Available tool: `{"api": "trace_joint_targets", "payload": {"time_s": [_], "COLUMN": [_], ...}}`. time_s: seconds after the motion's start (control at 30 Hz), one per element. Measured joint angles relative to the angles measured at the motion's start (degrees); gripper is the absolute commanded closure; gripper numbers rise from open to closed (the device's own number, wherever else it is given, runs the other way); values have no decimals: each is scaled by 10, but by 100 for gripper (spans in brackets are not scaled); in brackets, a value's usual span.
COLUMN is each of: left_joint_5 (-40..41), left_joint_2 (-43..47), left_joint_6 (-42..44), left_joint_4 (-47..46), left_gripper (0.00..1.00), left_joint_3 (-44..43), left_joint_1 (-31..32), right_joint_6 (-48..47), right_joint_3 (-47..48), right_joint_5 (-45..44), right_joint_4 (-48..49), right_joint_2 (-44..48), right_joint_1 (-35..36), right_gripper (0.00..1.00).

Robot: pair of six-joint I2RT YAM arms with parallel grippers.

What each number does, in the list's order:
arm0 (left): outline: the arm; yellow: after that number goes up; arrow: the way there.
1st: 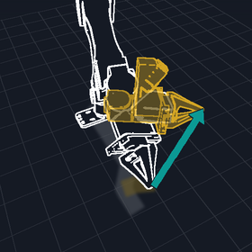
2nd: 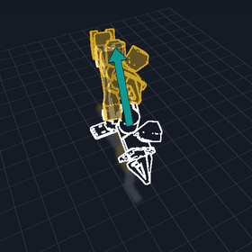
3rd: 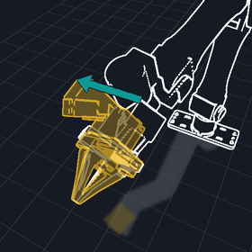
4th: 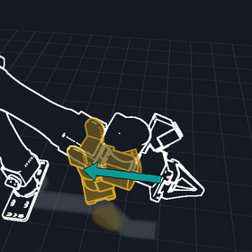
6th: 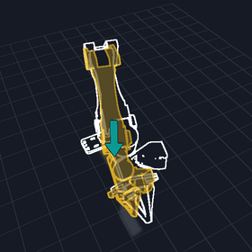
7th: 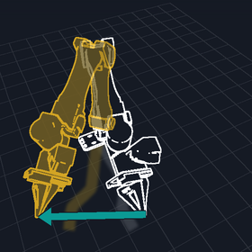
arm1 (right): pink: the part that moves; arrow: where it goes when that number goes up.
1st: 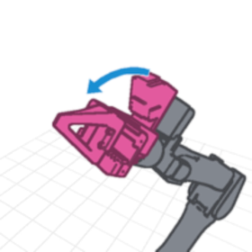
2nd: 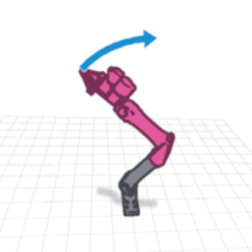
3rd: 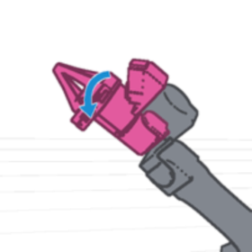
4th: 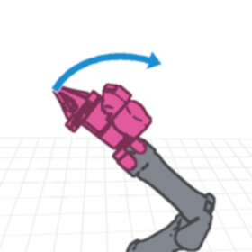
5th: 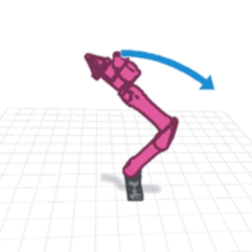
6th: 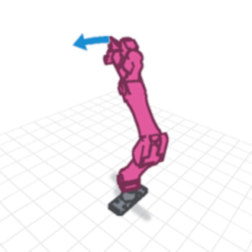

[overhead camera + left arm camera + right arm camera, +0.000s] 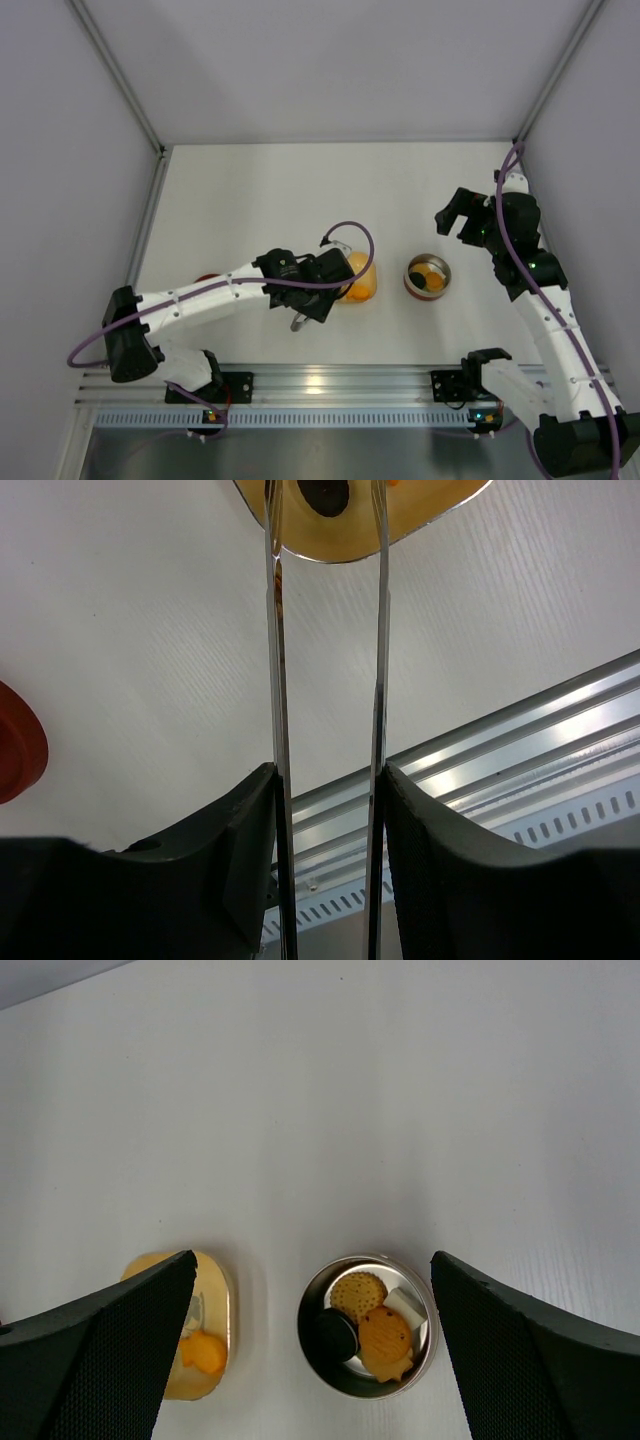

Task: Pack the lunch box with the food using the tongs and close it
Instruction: Pick up the fake food from the plate.

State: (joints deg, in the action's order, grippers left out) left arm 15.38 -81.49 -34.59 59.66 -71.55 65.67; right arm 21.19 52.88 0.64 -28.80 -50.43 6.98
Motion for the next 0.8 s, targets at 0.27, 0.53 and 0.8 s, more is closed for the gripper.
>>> {"api": "trace_joint_targets", "payload": {"time_s": [0.27,0.53,0.8], "left_joint_5": [-3,-5,-5], "left_joint_2": [-8,-19,-25], "left_joint_6": [1,2,3], "left_joint_4": [-1,-5,-6], "left_gripper": [53,56,62], "left_joint_3": [0,0,0], "left_joint_1": [0,0,0], "right_joint_6": [0,0,0], "right_joint_3": [0,-9,-9], "right_joint_5": [0,0,0], "right_joint_4": [0,0,0], "right_joint_2": [0,0,0], "right_joint_1": [0,0,0], "right_gripper": [0,0,0]}}
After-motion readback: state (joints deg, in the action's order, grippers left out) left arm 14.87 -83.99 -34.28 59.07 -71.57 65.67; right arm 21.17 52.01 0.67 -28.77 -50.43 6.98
